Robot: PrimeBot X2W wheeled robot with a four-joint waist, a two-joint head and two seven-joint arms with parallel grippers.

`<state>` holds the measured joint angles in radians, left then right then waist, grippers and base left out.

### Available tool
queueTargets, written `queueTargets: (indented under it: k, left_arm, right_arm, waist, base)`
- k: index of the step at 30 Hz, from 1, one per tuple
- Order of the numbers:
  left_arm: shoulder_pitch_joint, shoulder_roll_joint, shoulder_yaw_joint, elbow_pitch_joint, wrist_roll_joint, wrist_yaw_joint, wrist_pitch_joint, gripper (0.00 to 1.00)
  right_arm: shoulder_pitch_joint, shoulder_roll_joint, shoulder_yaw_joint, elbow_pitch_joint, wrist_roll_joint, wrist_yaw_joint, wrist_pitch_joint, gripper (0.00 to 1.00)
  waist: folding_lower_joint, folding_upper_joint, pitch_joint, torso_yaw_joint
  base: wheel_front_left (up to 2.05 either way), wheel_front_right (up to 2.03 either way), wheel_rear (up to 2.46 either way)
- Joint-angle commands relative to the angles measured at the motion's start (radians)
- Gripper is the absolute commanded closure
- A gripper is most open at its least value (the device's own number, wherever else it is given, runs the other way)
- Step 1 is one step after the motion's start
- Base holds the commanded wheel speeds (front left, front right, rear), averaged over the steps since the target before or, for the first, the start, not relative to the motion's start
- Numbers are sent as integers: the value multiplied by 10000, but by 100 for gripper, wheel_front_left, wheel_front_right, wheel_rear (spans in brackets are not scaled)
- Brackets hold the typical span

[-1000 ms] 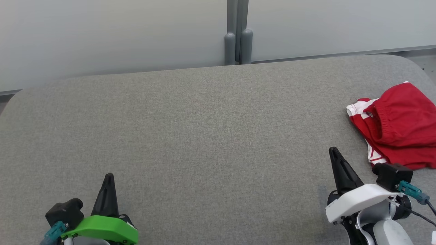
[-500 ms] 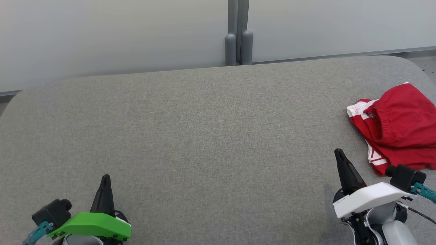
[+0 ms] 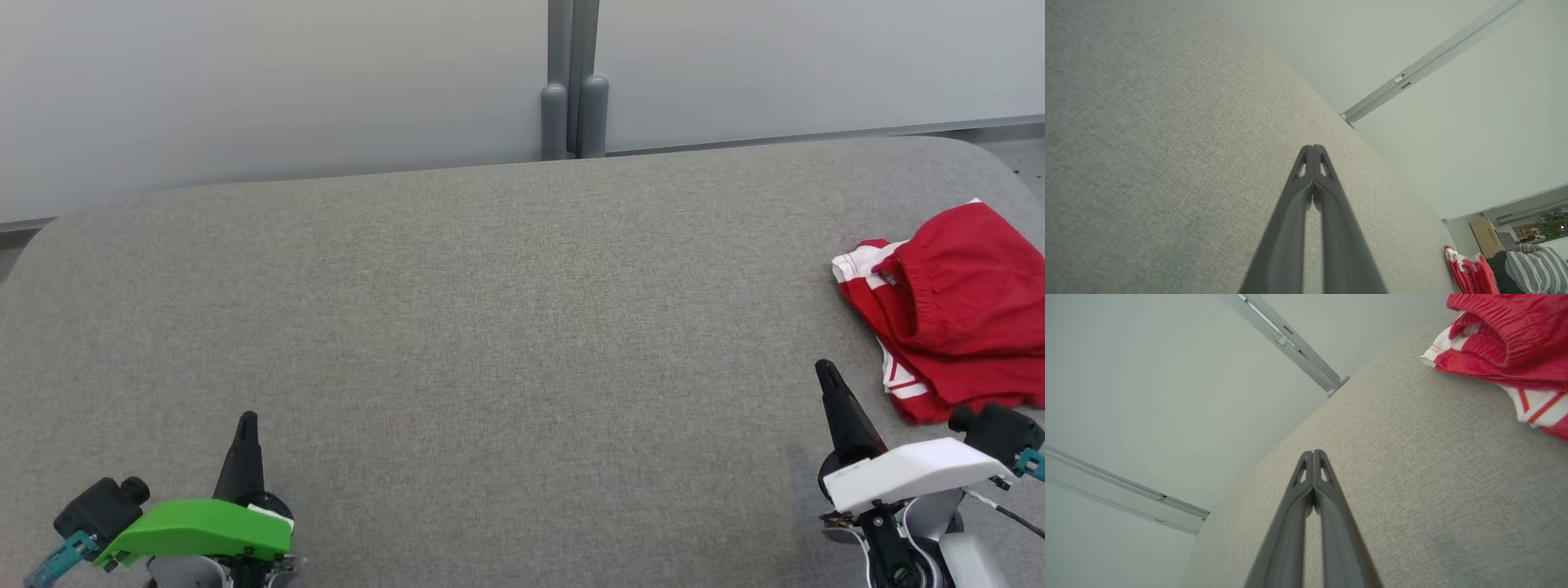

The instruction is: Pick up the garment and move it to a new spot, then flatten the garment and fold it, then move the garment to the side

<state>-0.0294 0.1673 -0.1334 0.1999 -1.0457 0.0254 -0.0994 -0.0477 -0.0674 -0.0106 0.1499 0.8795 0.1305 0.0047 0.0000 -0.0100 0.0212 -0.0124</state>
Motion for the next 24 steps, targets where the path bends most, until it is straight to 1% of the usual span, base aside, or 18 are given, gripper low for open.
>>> queueTargets:
  k: [1, 18, 24]
  left_arm:
    - [-309, -70, 247, -72, -548, -181, 149, 100]
    - [-419, -340, 759, 11, -2029, -567, 617, 100]
    - [-446, -409, 903, 34, -2427, -668, 742, 100]
  right_arm:
    - [-243, -71, -80, -33, 726, 4, 73, 100]
    - [-287, -134, -243, 162, 2708, 4, 270, 100]
    - [-296, -150, -285, 216, 3227, 4, 317, 100]
  waist:
    - [0, 36, -11, 7]
    - [0, 50, -54, 32]
    - [0, 54, -66, 39]
  base:
    - [0, 0, 0]
    - [0, 0, 0]
    - [0, 0, 0]
